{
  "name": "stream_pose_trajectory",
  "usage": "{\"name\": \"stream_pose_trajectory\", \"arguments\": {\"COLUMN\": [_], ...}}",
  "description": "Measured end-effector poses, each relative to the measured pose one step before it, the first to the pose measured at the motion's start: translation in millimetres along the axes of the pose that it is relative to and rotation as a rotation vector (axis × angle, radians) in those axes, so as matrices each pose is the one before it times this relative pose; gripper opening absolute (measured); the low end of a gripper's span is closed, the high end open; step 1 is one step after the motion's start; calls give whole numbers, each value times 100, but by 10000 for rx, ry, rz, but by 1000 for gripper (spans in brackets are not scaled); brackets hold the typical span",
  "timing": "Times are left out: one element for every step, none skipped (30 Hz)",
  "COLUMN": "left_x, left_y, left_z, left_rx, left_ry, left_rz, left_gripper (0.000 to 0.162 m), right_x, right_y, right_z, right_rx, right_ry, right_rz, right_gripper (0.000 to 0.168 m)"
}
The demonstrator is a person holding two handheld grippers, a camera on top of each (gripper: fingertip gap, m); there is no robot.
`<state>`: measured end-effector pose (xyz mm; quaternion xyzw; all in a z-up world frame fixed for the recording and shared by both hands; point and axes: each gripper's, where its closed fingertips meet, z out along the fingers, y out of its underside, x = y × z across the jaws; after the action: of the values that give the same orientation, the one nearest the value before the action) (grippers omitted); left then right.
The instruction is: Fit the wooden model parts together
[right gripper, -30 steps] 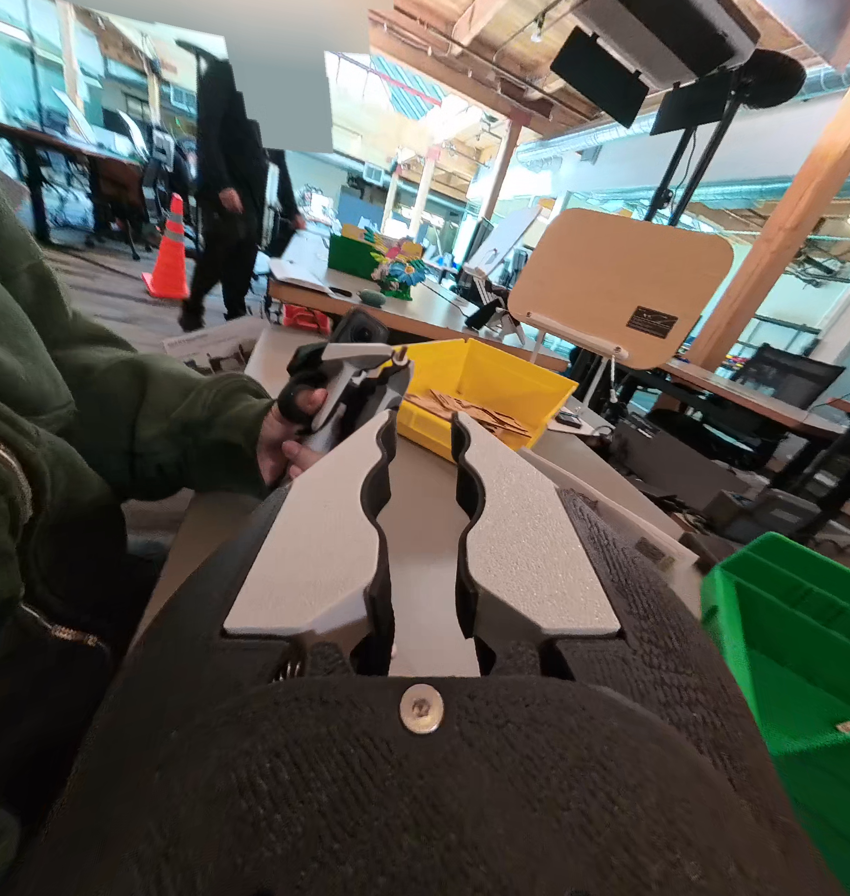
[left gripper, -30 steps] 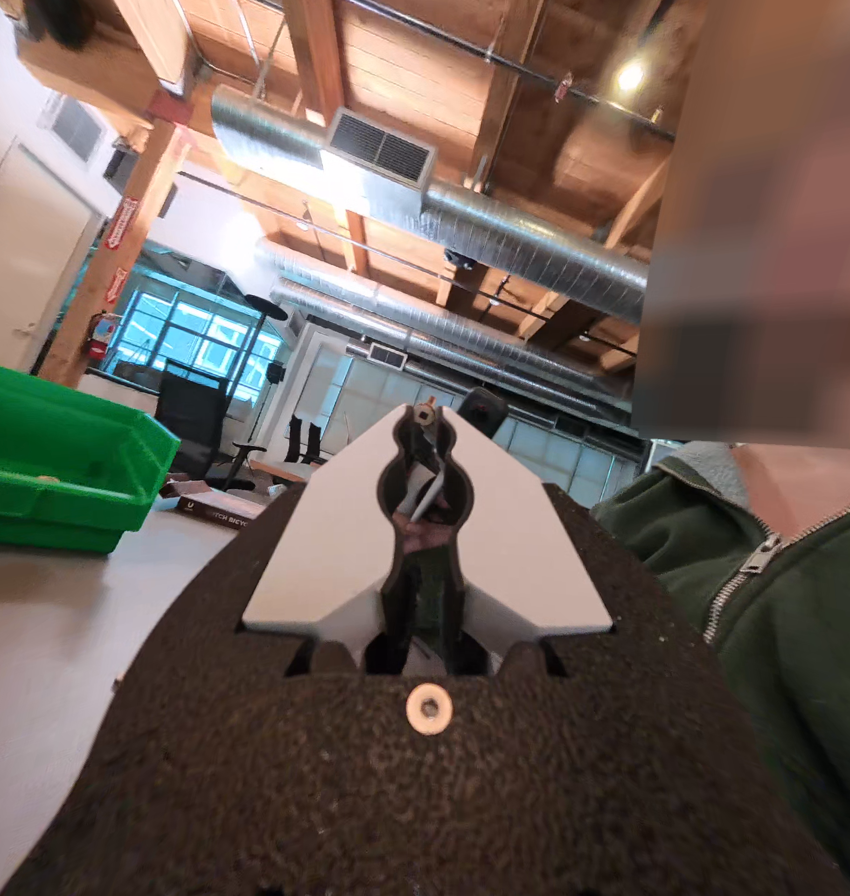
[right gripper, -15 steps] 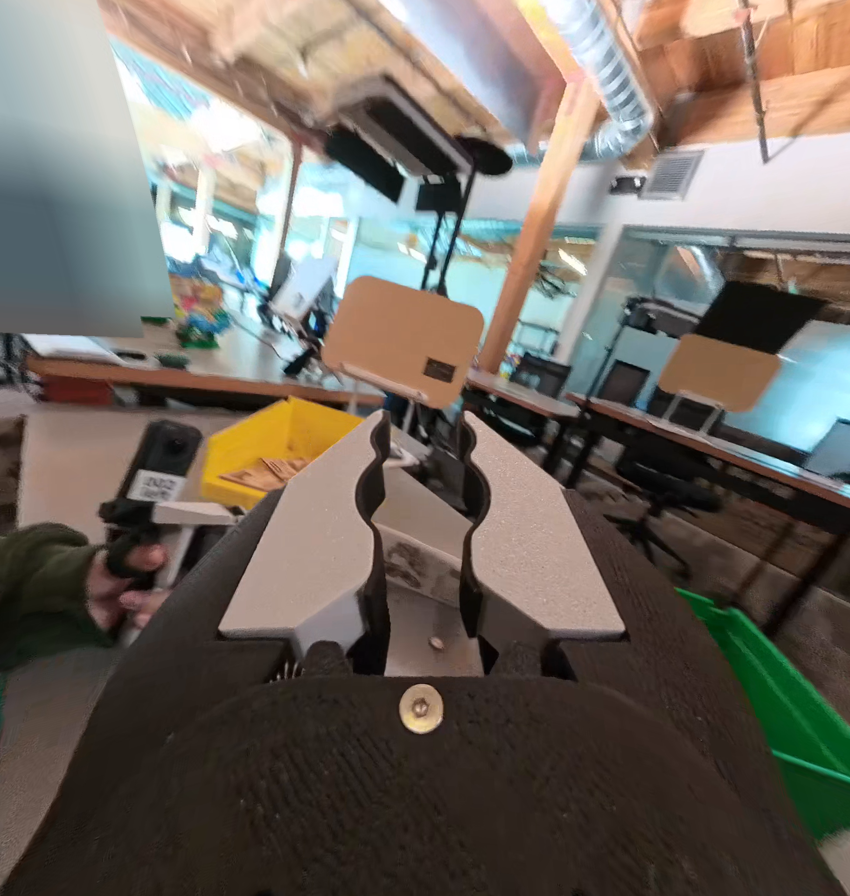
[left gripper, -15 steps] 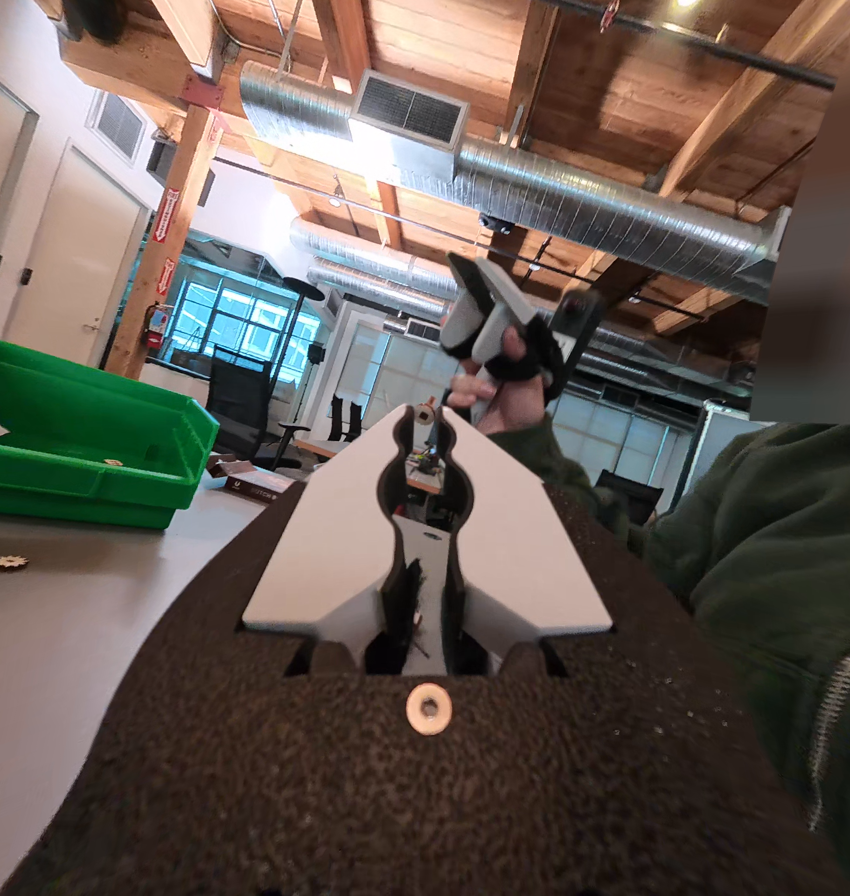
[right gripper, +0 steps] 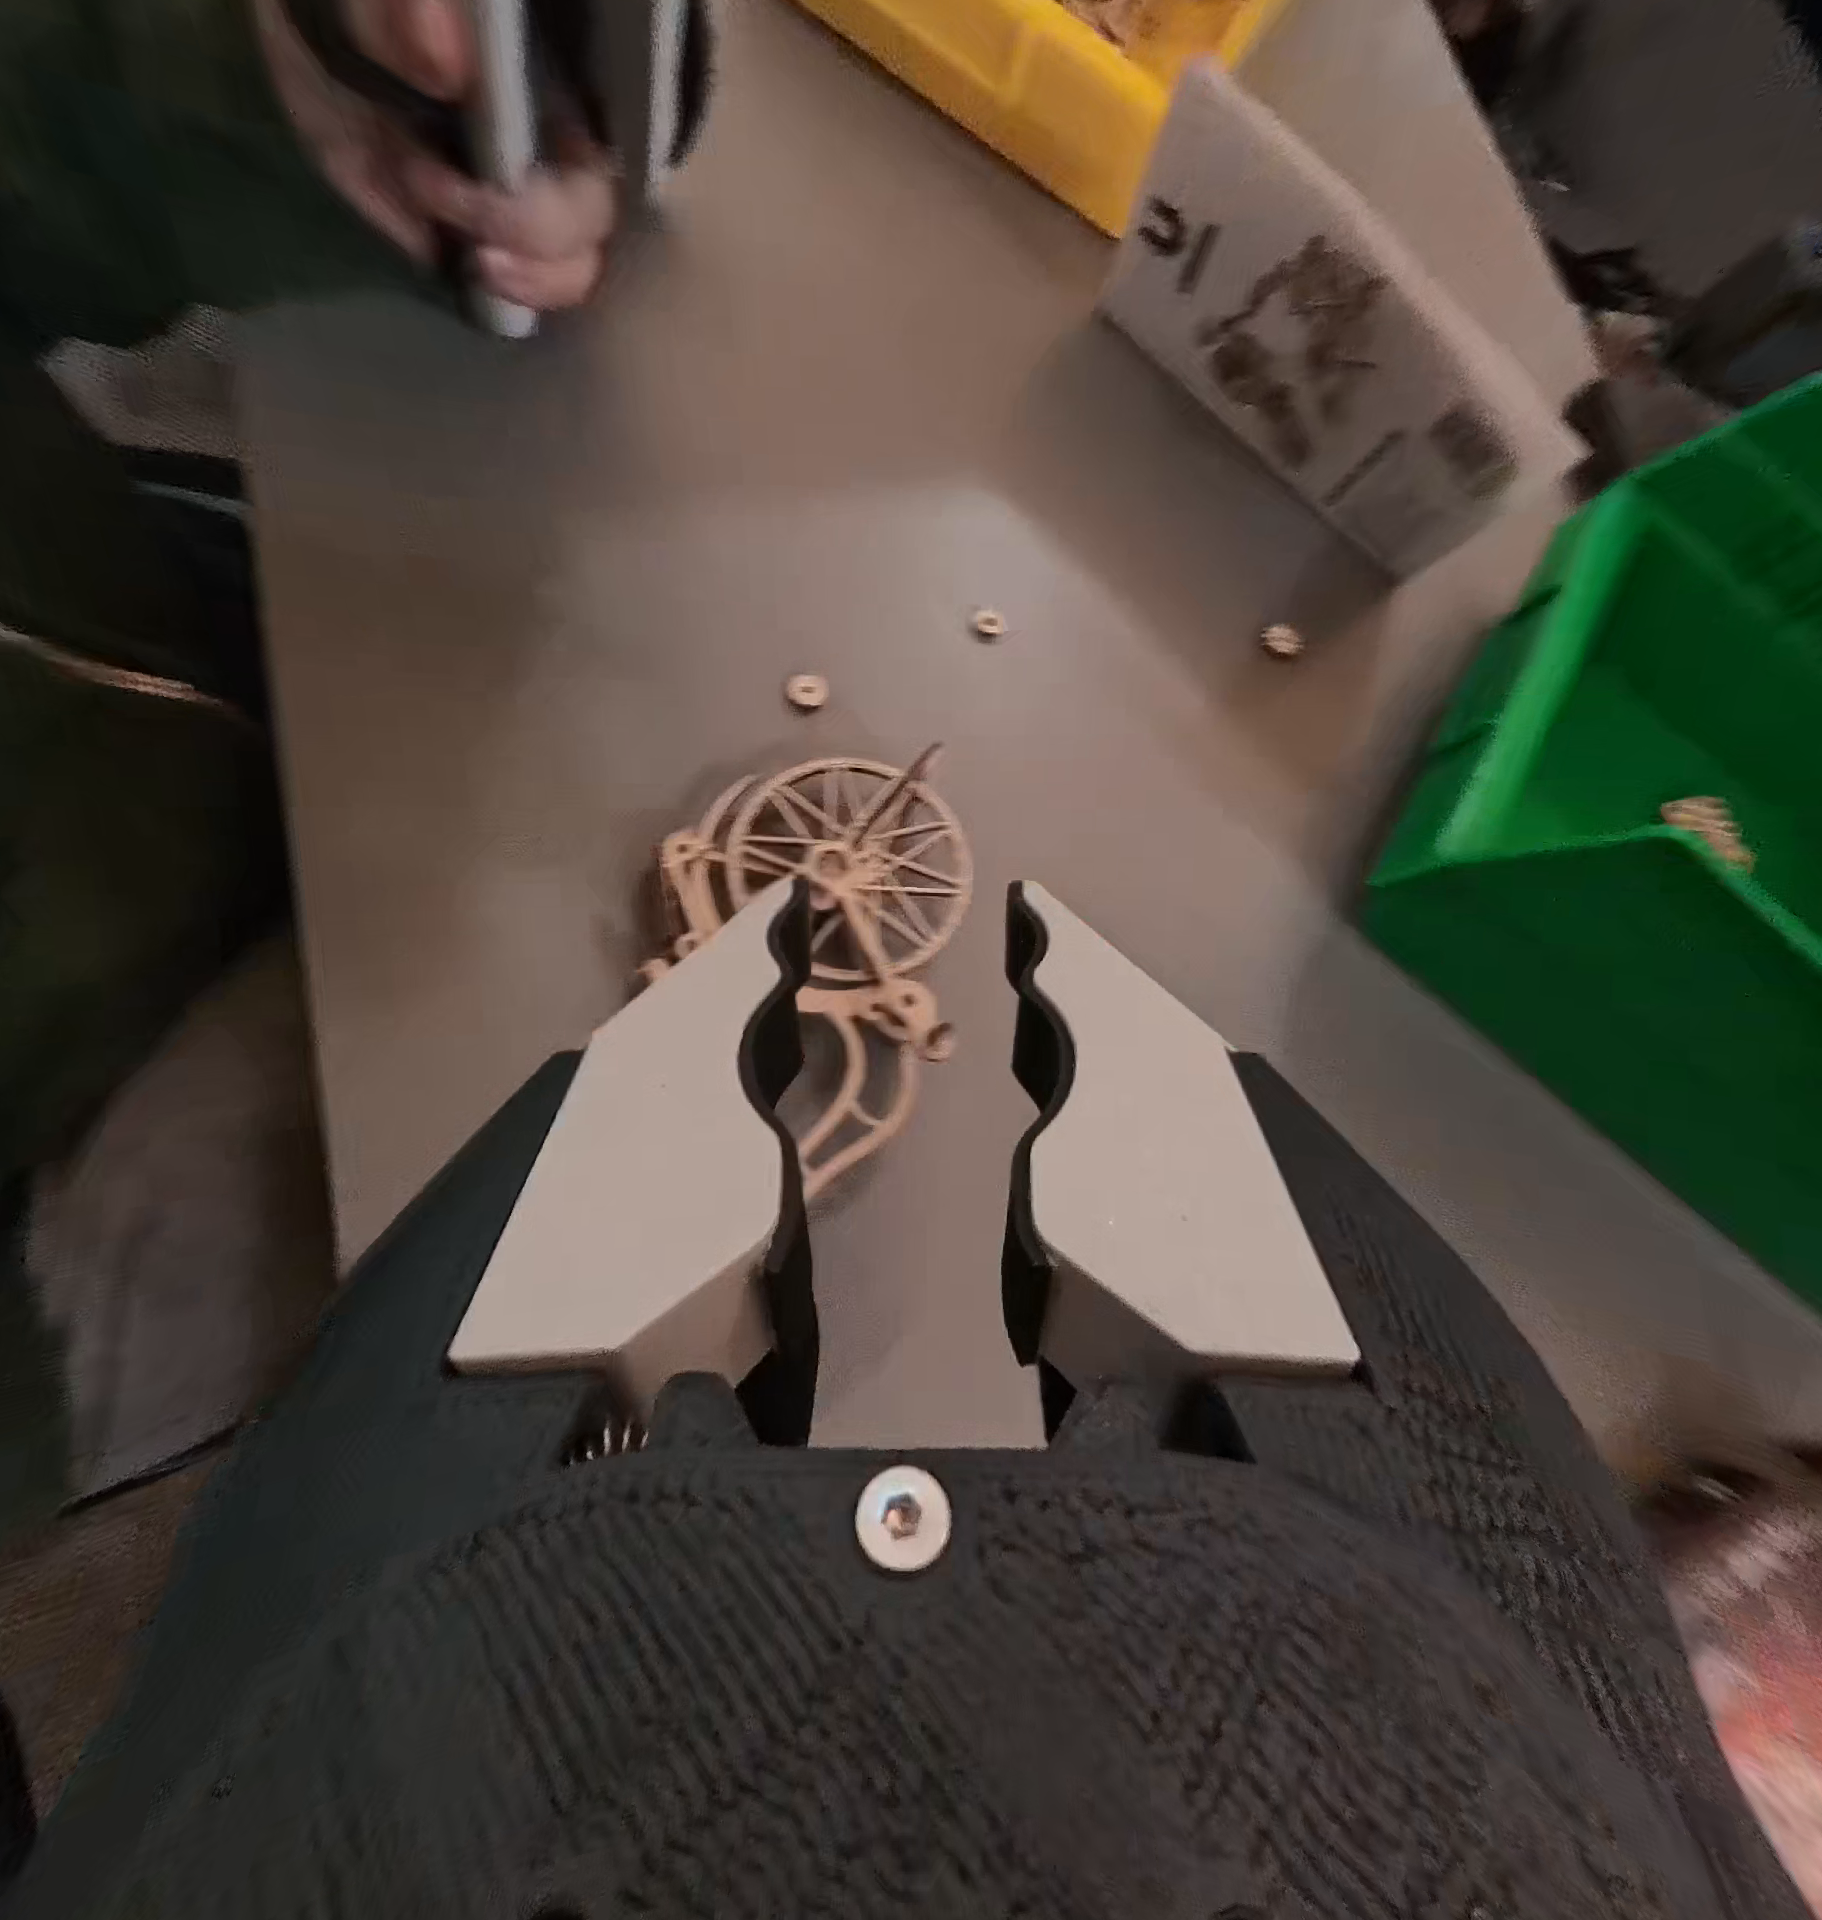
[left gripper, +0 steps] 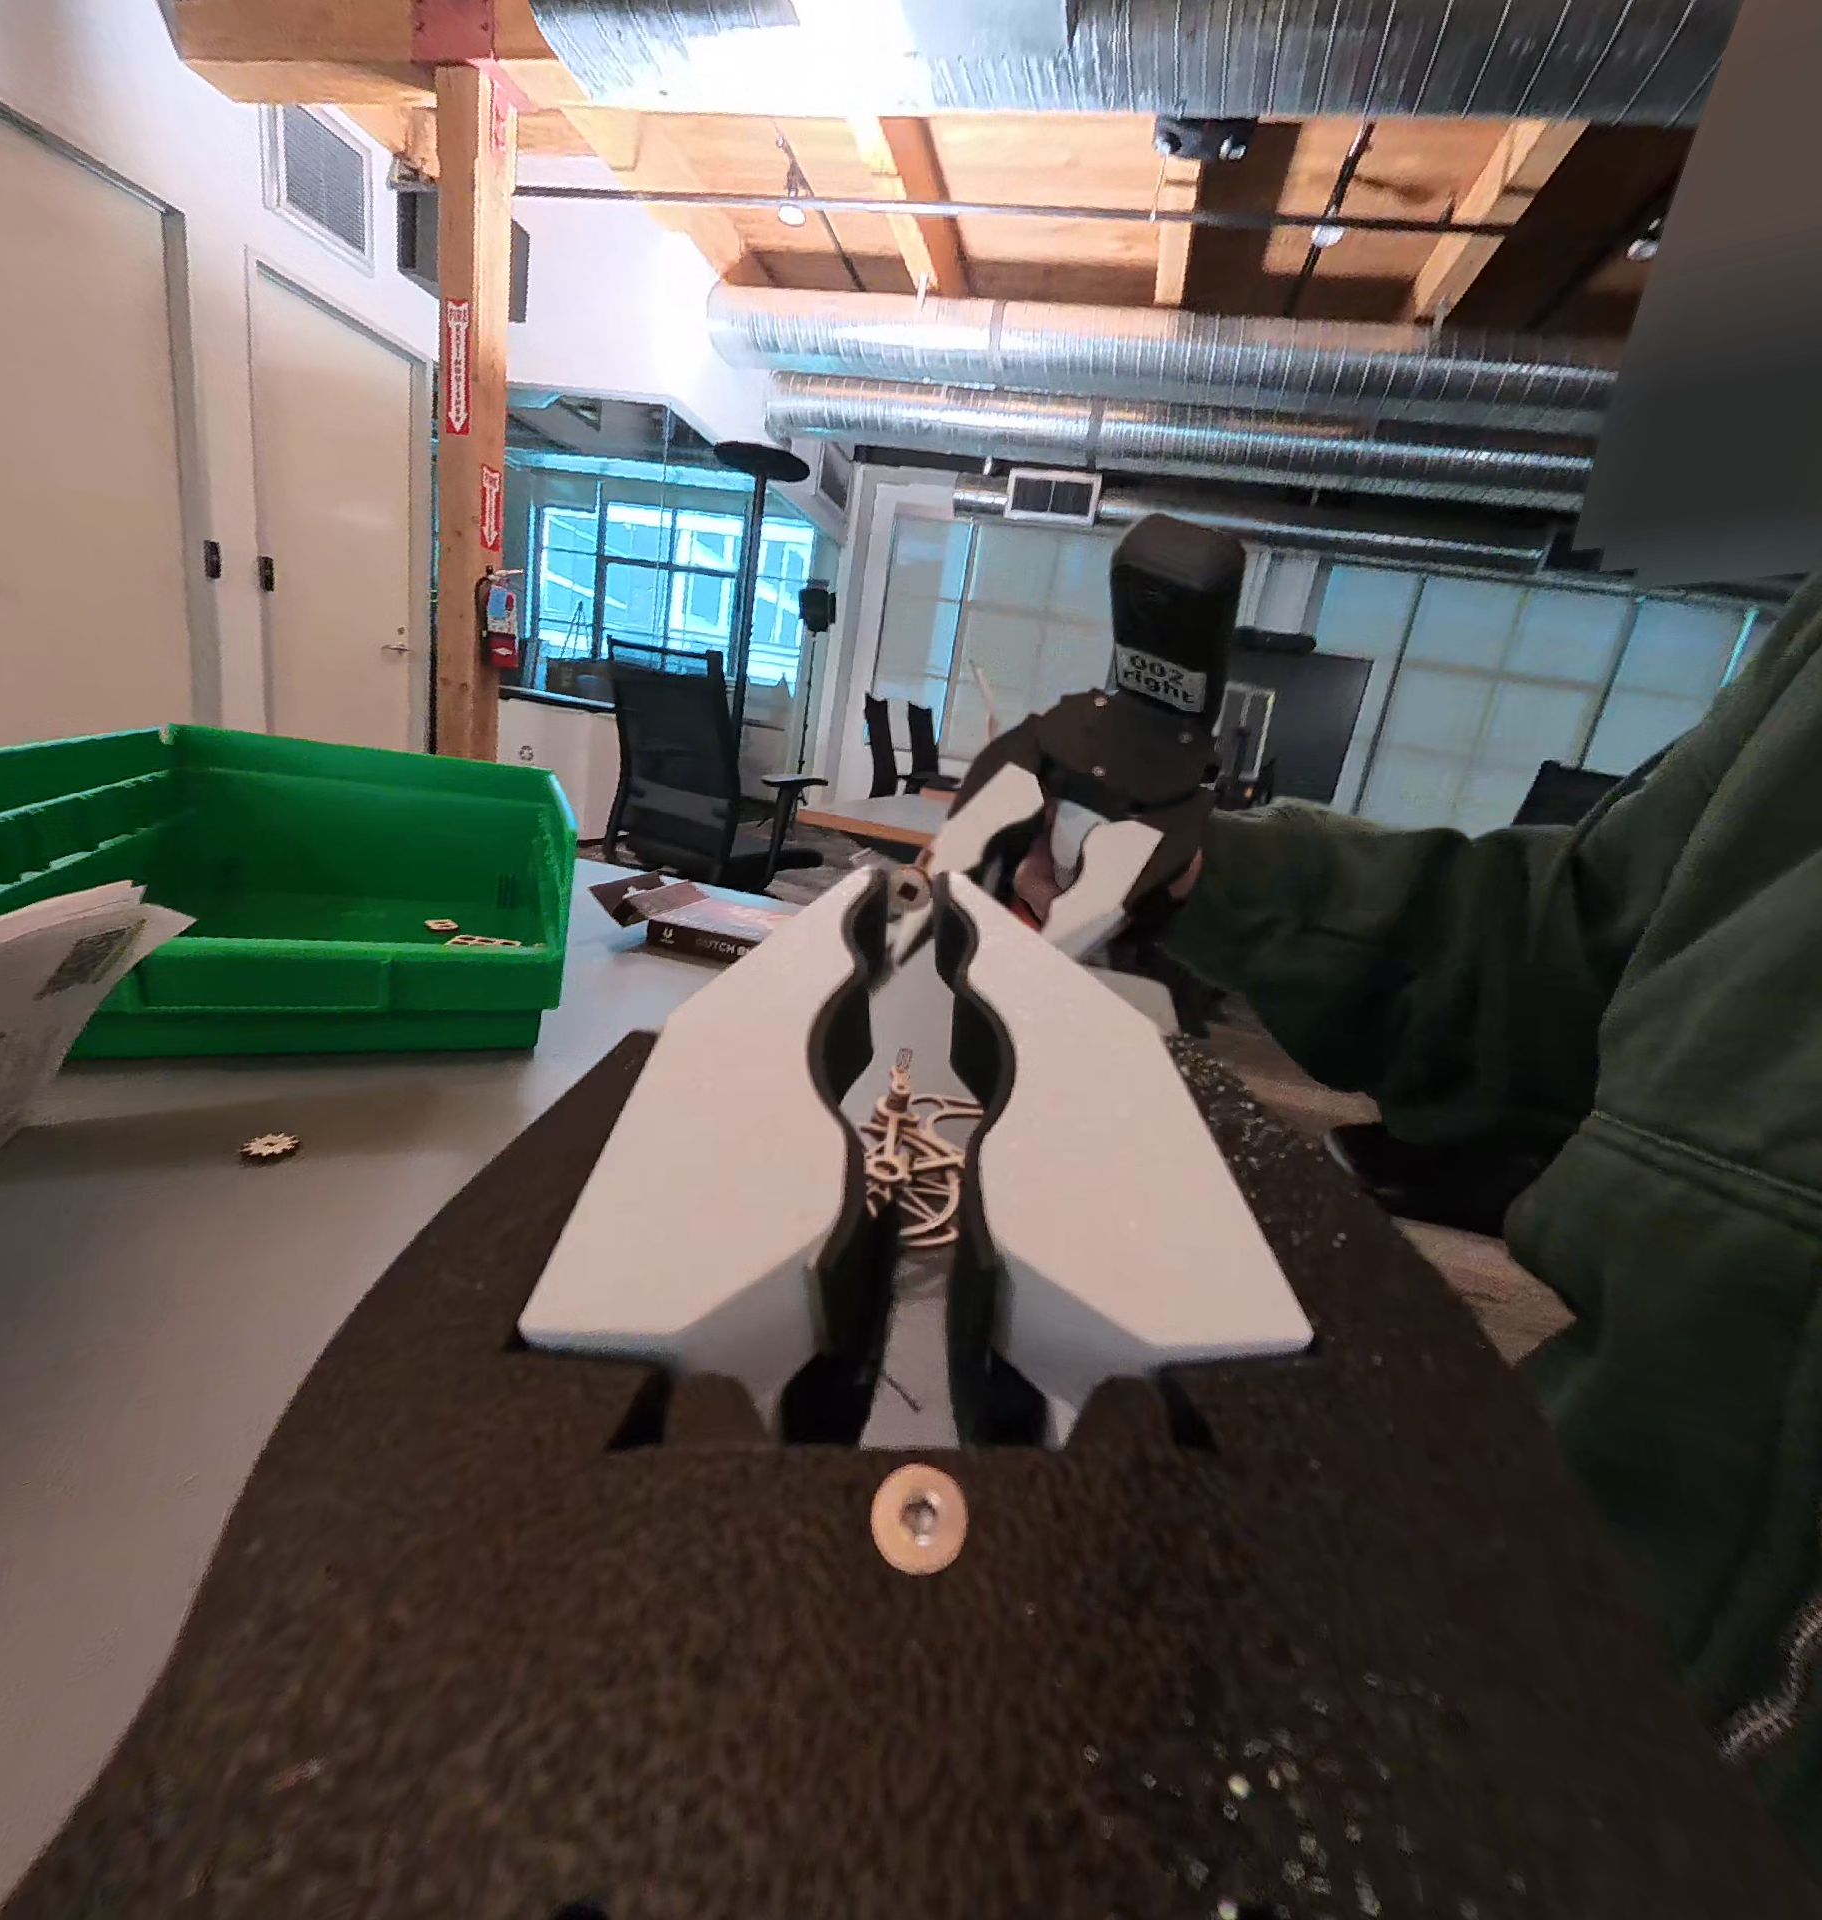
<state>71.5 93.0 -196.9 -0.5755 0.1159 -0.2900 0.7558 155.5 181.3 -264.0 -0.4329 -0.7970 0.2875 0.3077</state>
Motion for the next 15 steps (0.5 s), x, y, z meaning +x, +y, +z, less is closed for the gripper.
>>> {"name": "stream_pose_trajectory", "arguments": {"left_x": [-60,-70,-114,-195,-186,-142,-105,-207,-364,-466,-622,-685,-584,-549,-467], "left_y": [315,407,531,595,559,444,299,208,162,97,5,7,38,62,84], "left_z": [154,223,269,290,283,250,203,143,98,45,12,-2,29,70,158], "left_rx": [-204,-270,-346,-398,-381,-316,-234,-170,-133,-83,-29,-12,-21,-21,-38], "left_ry": [-91,-100,-146,-219,-241,-217,-193,-240,-292,-321,-375,-386,-313,-294,-262], "left_rz": [145,190,248,300,351,379,367,323,273,217,174,152,113,93,126], "left_gripper": [6,6,6,6,6,6,6,6,6,6,6,6,6,6,7], "right_x": [-636,-129,149,370,604,734,742,913,1117,1315,1218,1023,751,634,515], "right_y": [263,284,271,184,30,-162,-283,-363,-362,-350,-216,13,239,343,384], "right_z": [100,38,-25,-45,-54,7,128,291,405,457,446,398,296,165,12], "right_rx": [314,180,88,50,64,139,219,317,427,578,644,577,433,339,319], "right_ry": [-425,-201,-118,-69,6,33,-2,111,316,589,689,682,578,554,546], "right_rz": [114,49,-107,-257,-402,-512,-544,-600,-721,-810,-746,-564,-347,-132,42], "right_gripper": [37,37,39,41,41,41,41,41,41,41,40,39,37,35,34]}}
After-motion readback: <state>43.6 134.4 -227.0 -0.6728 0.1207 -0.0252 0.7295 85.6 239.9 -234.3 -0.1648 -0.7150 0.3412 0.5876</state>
